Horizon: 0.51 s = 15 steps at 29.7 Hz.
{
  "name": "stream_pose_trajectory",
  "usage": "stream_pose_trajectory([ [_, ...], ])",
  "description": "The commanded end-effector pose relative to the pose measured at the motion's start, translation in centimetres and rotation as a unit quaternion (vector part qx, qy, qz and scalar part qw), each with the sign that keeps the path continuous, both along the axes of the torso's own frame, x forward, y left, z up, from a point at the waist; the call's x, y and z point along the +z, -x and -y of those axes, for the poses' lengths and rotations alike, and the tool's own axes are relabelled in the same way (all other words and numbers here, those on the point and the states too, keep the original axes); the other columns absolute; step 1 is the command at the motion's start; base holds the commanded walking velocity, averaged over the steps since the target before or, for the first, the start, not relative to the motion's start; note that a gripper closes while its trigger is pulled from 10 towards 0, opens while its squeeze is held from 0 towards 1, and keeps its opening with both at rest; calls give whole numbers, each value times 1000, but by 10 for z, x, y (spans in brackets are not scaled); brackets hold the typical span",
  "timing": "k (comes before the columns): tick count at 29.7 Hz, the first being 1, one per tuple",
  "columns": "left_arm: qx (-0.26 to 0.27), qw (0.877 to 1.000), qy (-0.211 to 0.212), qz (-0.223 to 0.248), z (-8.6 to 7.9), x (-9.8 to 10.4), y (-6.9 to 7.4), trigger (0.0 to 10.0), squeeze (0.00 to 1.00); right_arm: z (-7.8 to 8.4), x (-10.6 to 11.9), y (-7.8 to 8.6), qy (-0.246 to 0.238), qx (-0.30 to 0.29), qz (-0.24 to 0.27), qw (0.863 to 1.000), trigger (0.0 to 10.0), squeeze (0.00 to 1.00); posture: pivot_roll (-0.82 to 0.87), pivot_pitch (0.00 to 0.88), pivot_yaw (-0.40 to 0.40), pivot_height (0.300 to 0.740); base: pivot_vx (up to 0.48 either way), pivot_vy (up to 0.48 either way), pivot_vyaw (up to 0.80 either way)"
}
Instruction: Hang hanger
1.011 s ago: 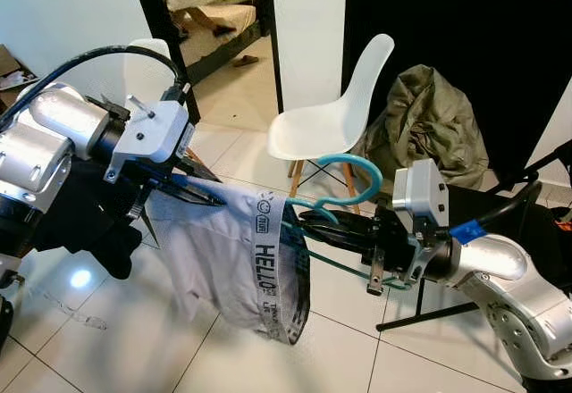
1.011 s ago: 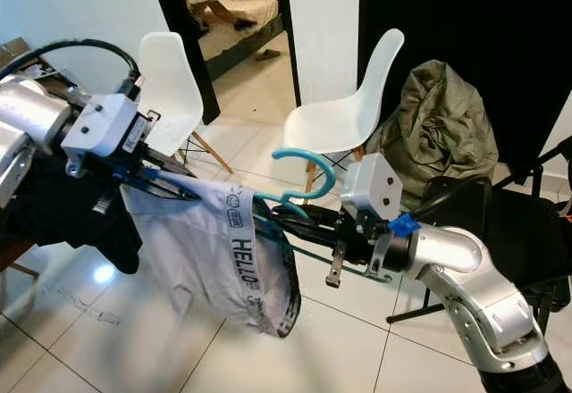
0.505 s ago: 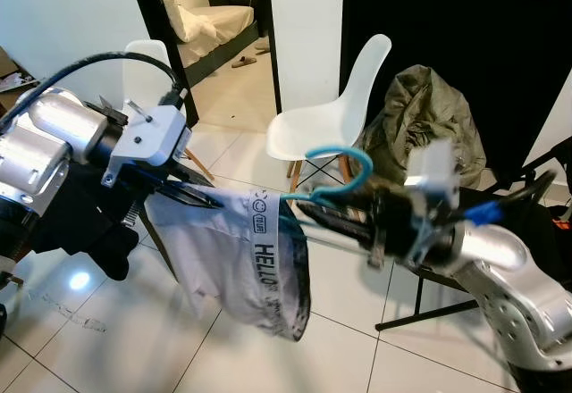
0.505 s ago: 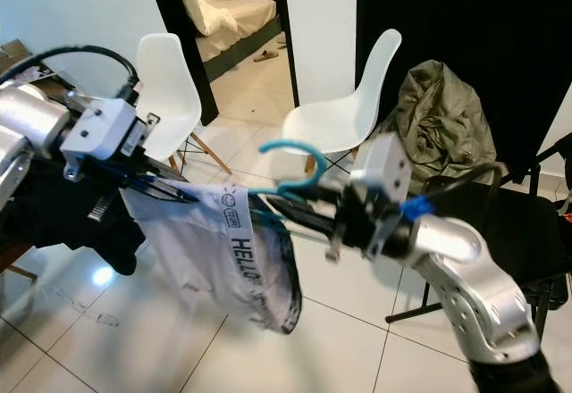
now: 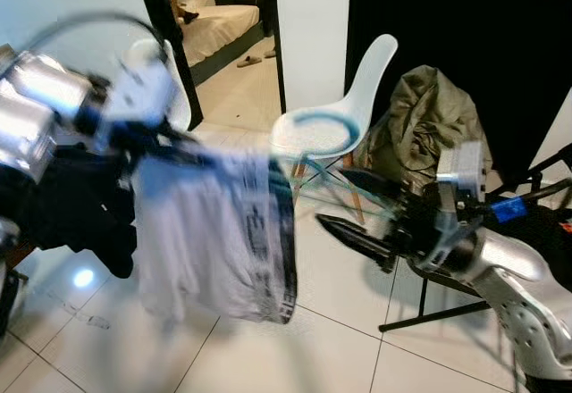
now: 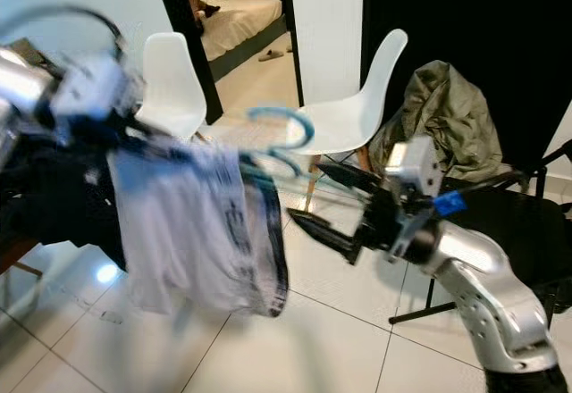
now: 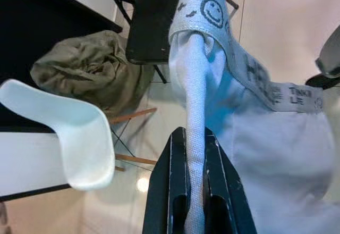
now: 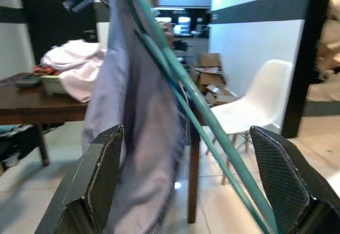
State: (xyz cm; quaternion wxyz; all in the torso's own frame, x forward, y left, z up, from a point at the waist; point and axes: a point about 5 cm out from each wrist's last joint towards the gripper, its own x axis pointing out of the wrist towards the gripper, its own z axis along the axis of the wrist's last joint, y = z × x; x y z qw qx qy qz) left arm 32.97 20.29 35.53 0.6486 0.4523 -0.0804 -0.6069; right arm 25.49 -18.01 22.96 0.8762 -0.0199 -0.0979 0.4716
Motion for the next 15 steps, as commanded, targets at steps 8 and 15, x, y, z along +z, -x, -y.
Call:
stream_pose_trajectory([
  [8, 43, 995, 80, 35, -19, 29, 1, 0, 0, 26, -27, 7, -21, -45, -49, 998, 10000, 1000, -39, 5, 119, 740, 0, 0, 0],
  [15, 28, 978, 193, 79, -23, 63, 5, 0, 0, 49, -58, -18, -160, -169, -123, 965, 10000, 0, -20, 8, 115, 740, 0, 0, 0],
])
